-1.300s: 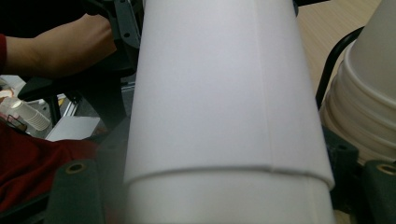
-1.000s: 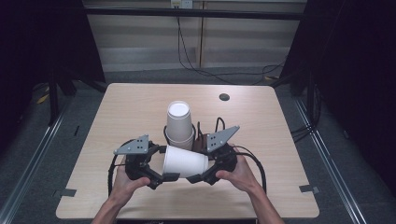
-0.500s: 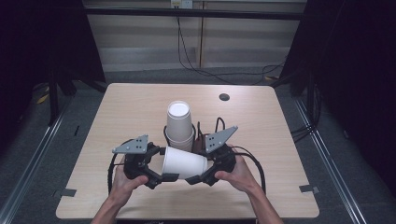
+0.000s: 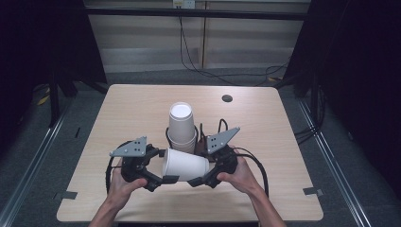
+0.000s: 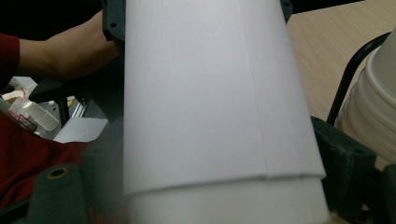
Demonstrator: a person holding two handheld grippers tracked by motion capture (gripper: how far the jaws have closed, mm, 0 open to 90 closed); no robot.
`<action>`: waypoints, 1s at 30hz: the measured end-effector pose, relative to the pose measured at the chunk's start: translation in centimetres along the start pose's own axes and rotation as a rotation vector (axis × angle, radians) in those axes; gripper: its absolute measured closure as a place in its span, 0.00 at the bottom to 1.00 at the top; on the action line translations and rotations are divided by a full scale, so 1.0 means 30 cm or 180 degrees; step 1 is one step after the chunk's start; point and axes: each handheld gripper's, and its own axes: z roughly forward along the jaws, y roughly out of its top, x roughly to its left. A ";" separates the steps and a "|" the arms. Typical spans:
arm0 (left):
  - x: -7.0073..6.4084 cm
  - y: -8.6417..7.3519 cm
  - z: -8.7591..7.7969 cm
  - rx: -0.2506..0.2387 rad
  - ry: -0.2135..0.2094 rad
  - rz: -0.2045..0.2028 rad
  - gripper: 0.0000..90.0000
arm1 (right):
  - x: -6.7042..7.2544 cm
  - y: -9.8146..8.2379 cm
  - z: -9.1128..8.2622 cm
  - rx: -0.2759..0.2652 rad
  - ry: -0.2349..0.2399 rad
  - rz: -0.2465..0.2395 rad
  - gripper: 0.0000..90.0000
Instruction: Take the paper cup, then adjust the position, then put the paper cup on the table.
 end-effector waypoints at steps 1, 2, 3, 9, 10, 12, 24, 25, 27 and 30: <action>0.000 0.002 -0.001 0.0004 0.0002 0.0013 0.18 | 0.001 0.000 -0.001 0.0004 -0.0017 0.0000 0.18; 0.000 0.003 -0.002 0.0009 0.0011 0.0008 0.18 | 0.003 -0.001 -0.002 -0.0011 -0.0034 0.0002 0.17; 0.000 0.004 -0.003 0.0014 0.0025 0.0004 0.18 | 0.002 -0.002 -0.005 -0.0015 -0.0034 -0.0001 0.16; 0.010 0.001 -0.015 0.0044 0.0137 -0.0052 0.18 | -0.001 -0.008 -0.019 -0.0068 -0.0153 0.0027 0.16; 0.012 -0.001 -0.016 0.0050 0.0214 -0.0076 0.18 | -0.001 -0.010 -0.022 -0.0082 -0.0175 0.0023 0.16; 0.017 -0.005 -0.018 0.0045 0.0216 -0.0114 0.18 | 0.001 -0.012 -0.027 -0.0116 -0.0237 0.0034 0.15; 0.018 -0.002 -0.032 0.0084 0.0269 -0.0125 0.17 | 0.002 -0.018 -0.047 -0.0131 -0.0445 0.0058 0.15; 0.020 -0.003 -0.031 0.0093 0.0270 -0.0123 0.17 | 0.002 -0.019 -0.050 -0.0144 -0.0453 0.0068 0.15; 0.020 -0.005 -0.030 0.0115 0.0264 -0.0133 0.17 | 0.000 -0.021 -0.056 -0.0163 -0.0484 0.0070 0.15; 0.018 -0.004 -0.032 0.0155 0.0285 -0.0133 0.17 | -0.002 -0.025 -0.066 -0.0184 -0.0554 0.0085 0.15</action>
